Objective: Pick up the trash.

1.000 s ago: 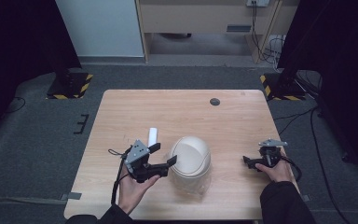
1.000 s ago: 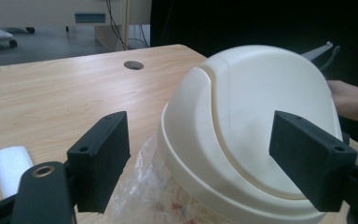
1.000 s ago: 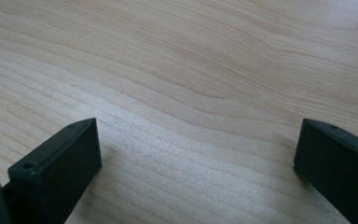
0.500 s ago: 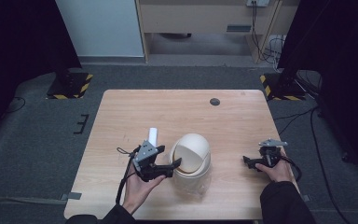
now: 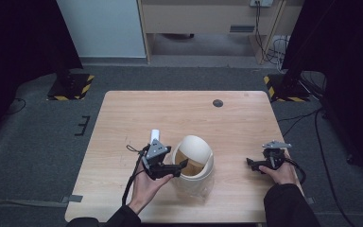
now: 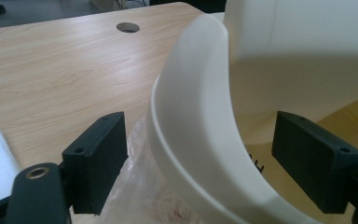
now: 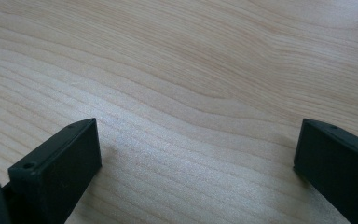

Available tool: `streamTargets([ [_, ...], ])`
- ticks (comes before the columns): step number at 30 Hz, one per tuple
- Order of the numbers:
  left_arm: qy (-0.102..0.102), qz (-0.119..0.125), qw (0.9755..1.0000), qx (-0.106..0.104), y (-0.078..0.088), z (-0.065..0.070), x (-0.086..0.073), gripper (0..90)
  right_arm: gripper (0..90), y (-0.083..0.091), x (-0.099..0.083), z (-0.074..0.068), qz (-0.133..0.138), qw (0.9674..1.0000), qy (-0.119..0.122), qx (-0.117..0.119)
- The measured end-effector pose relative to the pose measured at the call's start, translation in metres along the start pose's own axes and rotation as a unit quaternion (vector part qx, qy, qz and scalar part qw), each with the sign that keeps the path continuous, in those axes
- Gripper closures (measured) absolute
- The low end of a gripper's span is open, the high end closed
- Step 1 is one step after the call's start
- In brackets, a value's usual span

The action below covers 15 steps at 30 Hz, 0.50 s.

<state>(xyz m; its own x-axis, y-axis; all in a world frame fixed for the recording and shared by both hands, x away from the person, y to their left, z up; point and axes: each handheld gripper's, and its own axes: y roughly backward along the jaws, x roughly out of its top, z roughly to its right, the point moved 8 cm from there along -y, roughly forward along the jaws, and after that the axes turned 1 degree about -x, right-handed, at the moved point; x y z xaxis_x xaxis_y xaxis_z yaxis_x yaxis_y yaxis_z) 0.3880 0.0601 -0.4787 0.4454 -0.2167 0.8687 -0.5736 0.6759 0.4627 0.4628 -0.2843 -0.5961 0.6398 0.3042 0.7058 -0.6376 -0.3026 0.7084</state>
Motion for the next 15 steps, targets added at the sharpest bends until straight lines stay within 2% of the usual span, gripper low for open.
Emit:
streamTargets([
  [5, -0.007, 0.008, 0.9999, 0.0, 0.01, 0.0, 0.003, 18.4, 0.7, 0.0, 0.0, 0.0, 0.0, 1.0, 0.0, 0.0],
  [8, -0.008, 0.022, 0.9997, 0.006, 0.028, -0.004, 0.005, 18.5, 0.7, 0.0, 0.0, 0.0, 0.0, 1.0, 0.0, 0.0],
  [13, -0.002, 0.037, 0.9991, 0.021, 0.047, -0.016, 0.007, 20.0, 0.7, 0.0, 0.0, 0.0, 0.0, 1.0, 0.0, 0.0],
  [14, 0.0, 0.039, 0.9989, 0.026, 0.051, -0.02, 0.007, 20.1, 0.7, 0.0, 0.0, 0.0, 0.0, 1.0, 0.0, 0.0],
  [15, 0.005, 0.041, 0.9984, 0.038, 0.056, -0.03, 0.005, 20.4, 0.7, 0.0, 0.0, 0.0, 0.0, 1.0, 0.0, 0.0],
])
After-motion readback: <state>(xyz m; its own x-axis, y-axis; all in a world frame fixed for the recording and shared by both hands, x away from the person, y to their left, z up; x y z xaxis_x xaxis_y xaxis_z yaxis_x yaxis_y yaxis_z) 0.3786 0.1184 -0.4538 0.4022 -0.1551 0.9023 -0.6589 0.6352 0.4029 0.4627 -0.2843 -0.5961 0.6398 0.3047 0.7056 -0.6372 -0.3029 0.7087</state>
